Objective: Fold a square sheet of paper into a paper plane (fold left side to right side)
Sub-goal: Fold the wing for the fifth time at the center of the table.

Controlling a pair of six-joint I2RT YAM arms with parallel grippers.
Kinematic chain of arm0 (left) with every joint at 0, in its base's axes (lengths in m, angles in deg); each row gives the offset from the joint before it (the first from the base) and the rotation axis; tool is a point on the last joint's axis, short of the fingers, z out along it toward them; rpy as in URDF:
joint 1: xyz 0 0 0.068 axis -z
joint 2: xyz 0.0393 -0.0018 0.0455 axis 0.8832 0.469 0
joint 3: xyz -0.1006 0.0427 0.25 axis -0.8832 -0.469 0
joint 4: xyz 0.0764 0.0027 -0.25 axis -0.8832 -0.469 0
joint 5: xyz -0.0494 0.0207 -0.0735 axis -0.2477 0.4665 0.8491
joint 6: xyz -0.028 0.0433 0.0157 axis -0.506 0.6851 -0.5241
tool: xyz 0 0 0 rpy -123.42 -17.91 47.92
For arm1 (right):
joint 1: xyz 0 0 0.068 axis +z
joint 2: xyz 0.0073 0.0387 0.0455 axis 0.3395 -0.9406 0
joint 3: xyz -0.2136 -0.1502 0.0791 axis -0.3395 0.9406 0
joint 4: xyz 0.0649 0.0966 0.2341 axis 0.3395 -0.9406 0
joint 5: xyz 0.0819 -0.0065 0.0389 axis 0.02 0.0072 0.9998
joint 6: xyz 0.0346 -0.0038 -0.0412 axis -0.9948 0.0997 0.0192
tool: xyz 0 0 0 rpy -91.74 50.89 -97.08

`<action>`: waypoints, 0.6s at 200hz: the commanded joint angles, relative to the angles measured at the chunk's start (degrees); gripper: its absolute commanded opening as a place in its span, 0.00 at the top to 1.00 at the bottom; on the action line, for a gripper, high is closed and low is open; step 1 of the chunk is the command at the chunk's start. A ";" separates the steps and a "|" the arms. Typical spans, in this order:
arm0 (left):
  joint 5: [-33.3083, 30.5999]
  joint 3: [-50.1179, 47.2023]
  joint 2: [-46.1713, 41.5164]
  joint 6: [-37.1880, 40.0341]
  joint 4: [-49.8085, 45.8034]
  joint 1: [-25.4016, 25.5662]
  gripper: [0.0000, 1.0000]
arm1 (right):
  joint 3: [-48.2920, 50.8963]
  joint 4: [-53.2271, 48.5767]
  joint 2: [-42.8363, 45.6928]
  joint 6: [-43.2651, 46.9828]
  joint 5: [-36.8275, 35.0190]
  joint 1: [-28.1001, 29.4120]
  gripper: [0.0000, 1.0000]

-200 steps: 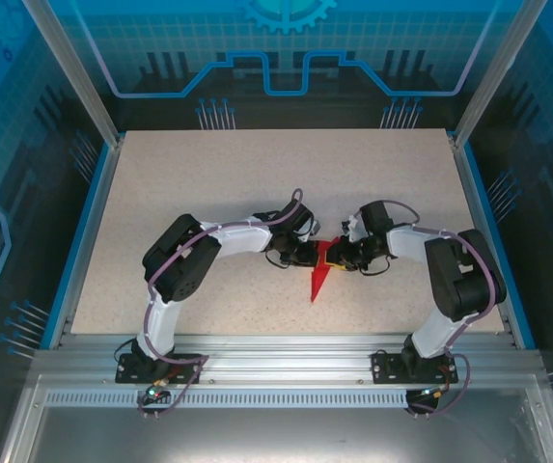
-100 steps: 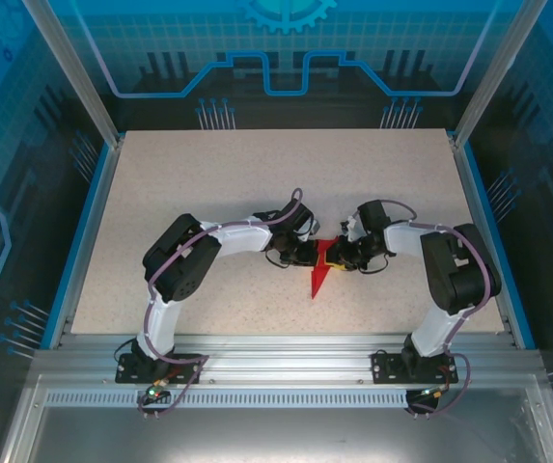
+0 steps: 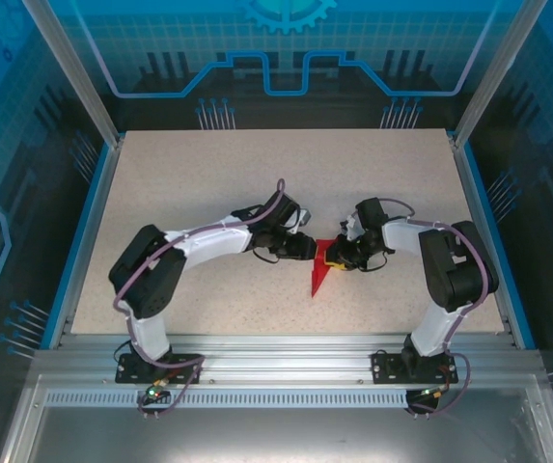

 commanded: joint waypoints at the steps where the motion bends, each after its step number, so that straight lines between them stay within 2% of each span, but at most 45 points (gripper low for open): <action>1: 4.04 -3.92 -4.30 -2.54 1.15 0.26 0.61 | 0.74 -2.31 -3.11 -0.49 -5.87 0.24 0.79; 38: 10.07 -5.56 -3.21 -8.89 8.27 3.67 0.69 | 0.90 -1.96 -3.24 -0.64 -5.75 0.31 0.79; 58: 10.86 -4.68 -0.87 -10.92 10.92 5.02 0.70 | 0.92 -1.96 -3.18 -0.64 -5.61 0.28 0.79; 120: 13.31 0.02 7.30 -11.54 10.22 6.90 0.72 | 0.94 -2.14 -3.15 -0.47 -5.81 0.37 0.79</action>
